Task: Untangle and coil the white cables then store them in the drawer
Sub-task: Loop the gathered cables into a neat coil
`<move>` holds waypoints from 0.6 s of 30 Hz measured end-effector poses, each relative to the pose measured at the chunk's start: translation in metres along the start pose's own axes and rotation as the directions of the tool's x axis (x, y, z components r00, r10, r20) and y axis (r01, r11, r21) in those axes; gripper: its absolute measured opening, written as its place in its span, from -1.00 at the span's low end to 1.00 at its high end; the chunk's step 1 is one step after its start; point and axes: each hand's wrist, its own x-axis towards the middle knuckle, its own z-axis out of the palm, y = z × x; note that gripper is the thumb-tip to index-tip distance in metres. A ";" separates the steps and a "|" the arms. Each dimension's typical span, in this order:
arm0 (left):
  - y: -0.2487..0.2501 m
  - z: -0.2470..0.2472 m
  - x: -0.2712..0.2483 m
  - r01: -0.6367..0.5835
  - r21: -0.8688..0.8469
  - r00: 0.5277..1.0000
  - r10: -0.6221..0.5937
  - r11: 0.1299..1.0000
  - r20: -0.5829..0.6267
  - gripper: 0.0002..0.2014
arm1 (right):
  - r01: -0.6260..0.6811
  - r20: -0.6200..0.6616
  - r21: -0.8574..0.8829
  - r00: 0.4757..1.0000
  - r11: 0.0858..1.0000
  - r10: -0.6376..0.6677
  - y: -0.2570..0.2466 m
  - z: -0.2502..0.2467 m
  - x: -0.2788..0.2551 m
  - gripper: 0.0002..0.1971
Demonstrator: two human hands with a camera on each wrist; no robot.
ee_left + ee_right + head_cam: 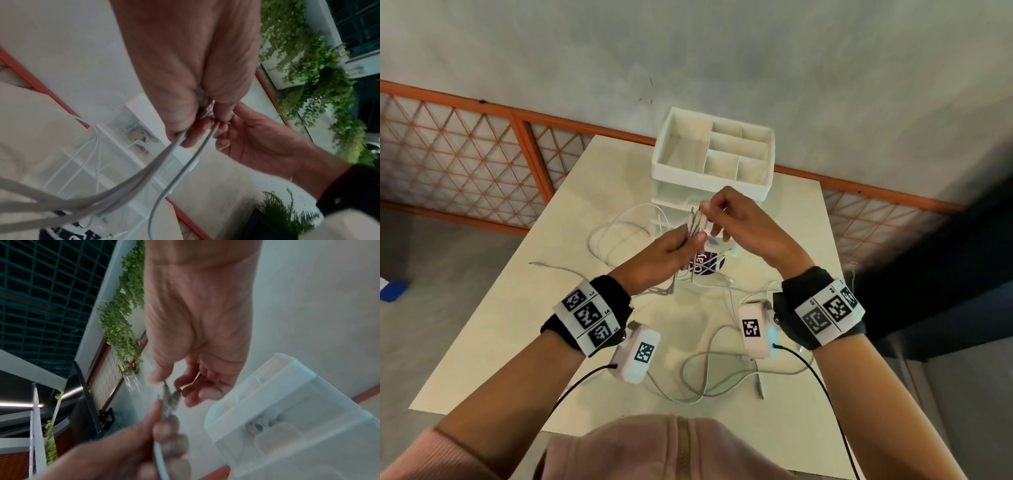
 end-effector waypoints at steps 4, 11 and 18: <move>0.000 -0.006 0.003 0.003 -0.096 0.996 -0.011 0.995 -0.089 -0.72 | -0.156 0.125 0.053 0.981 0.986 0.149 0.019 0.006 0.001 -0.29; -0.002 -0.029 0.013 -0.189 -0.290 0.950 0.100 0.938 -0.297 -0.66 | -0.263 0.400 -0.260 0.846 0.929 0.351 0.087 0.018 -0.018 -0.36; -0.008 -0.041 0.009 -0.258 -0.076 0.819 0.176 0.963 -0.547 -0.71 | -0.399 0.048 -0.126 0.912 0.908 0.407 0.133 -0.060 -0.040 -0.57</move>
